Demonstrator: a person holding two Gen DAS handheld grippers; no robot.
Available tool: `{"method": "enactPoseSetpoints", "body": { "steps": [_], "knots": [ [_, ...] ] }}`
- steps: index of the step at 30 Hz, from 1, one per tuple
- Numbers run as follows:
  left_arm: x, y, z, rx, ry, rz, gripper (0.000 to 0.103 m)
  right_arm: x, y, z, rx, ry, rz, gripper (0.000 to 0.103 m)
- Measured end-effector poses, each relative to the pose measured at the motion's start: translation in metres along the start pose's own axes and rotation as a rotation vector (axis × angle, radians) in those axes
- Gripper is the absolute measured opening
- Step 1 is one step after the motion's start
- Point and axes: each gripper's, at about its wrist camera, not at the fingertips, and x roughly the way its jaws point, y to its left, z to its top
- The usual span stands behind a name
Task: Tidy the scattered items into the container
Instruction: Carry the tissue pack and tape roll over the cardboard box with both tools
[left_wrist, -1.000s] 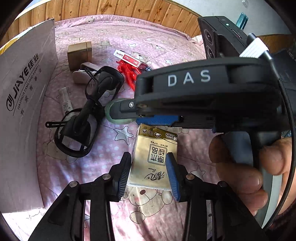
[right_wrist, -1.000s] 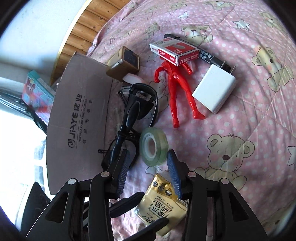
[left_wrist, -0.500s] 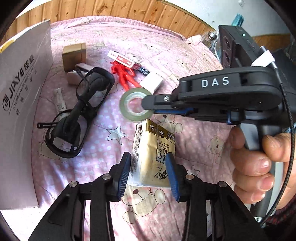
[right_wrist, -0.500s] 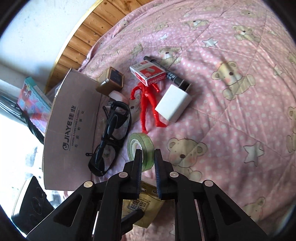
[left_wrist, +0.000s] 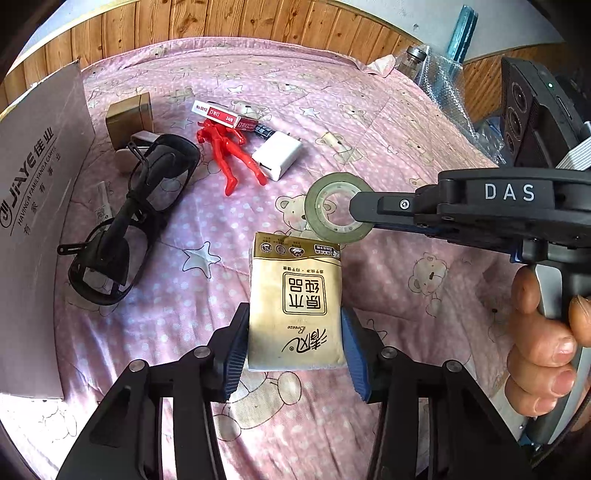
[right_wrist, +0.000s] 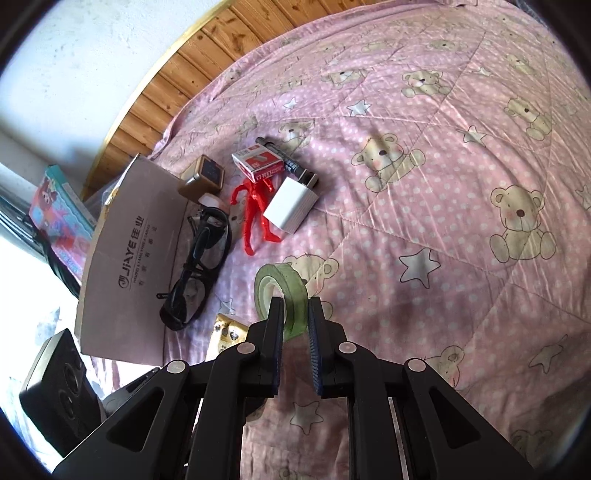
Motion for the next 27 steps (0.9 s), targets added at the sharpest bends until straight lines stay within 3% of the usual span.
{"method": "enactPoseSetpoints", "body": {
  "steps": [13,27],
  "knots": [
    [-0.062,0.028,-0.010,-0.097,-0.111,0.082,0.048,-0.022,0.038,-0.011,-0.084,-0.043,0.021,0.013],
    [-0.152,0.077,-0.003,-0.255,-0.298,0.120,0.048,-0.021,0.144,-0.018,-0.325,-0.039,0.049,0.013]
  ]
}}
